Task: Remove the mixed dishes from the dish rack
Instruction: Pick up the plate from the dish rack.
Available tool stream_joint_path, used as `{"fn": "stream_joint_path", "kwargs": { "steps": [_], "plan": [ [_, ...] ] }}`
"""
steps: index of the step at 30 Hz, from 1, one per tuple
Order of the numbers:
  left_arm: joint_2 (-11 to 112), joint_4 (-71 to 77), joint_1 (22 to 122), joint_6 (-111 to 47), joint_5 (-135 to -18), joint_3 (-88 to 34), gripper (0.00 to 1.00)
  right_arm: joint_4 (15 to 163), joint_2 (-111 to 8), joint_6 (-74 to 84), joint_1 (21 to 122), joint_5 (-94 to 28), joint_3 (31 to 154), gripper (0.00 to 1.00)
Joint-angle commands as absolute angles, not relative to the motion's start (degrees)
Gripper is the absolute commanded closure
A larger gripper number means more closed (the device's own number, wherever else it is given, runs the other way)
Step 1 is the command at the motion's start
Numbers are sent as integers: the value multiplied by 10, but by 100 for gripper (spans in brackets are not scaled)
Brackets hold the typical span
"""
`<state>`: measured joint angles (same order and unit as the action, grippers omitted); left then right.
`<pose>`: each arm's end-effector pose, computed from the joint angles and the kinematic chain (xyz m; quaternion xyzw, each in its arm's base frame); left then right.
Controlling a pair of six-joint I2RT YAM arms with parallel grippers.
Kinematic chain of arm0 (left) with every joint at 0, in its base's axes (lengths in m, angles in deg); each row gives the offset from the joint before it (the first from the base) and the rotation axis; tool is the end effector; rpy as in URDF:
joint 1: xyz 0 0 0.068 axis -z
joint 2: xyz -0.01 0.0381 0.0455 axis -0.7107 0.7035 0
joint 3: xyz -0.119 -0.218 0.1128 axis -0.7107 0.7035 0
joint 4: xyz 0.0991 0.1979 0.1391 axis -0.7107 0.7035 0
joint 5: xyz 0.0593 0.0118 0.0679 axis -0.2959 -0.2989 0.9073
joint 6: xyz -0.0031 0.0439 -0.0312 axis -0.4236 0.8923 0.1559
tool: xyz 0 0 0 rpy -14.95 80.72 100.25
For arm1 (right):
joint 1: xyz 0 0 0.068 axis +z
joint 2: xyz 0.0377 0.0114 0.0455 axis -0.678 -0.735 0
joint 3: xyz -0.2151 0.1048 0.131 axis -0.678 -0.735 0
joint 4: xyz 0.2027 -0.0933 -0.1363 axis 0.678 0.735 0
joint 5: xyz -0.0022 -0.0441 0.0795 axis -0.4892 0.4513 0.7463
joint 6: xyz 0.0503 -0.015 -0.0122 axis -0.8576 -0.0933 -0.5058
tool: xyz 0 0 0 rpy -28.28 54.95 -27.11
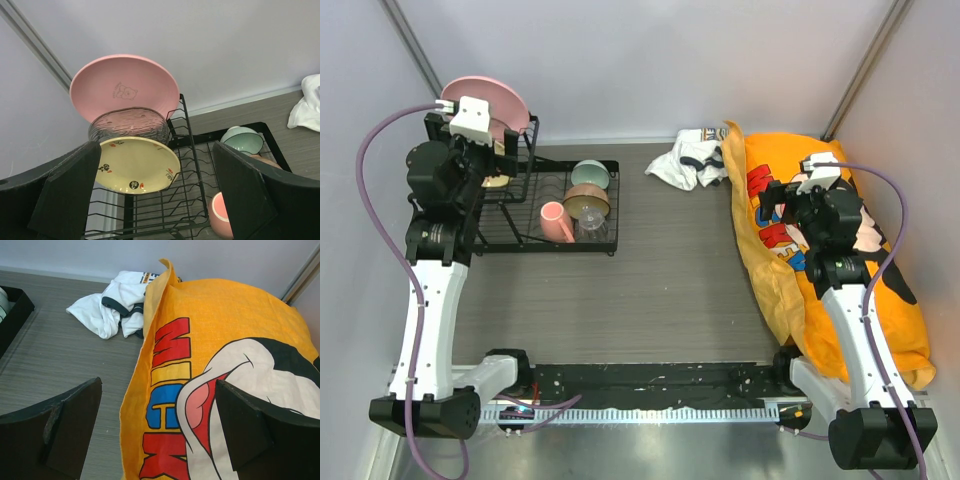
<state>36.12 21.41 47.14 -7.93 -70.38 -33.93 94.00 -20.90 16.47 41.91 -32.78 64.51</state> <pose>0.2187 -0.0083 0.4787 0.1032 0.6916 0.0562 0.7127 0.2084 0.0020 0.3489 -0.0703 0.7548 0.0199 0.6519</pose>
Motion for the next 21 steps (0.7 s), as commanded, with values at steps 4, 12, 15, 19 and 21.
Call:
{"fn": "stream_joint_path", "kwargs": {
  "steps": [4, 12, 15, 19, 21],
  "plan": [
    [376, 226, 470, -62, -690, -374, 0, 931, -206, 161, 417, -314, 669, 0],
    [404, 241, 470, -49, -666, -409, 0, 933, -202, 161, 417, -309, 668, 0],
    [411, 244, 470, -40, -664, -419, 0, 934, -203, 163, 417, -307, 667, 0],
    [425, 244, 470, -20, -674, -435, 0, 933, -204, 164, 417, -304, 667, 0],
    [442, 249, 470, -10, -680, -458, 0, 934, -207, 166, 417, -304, 668, 0]
  ]
}}
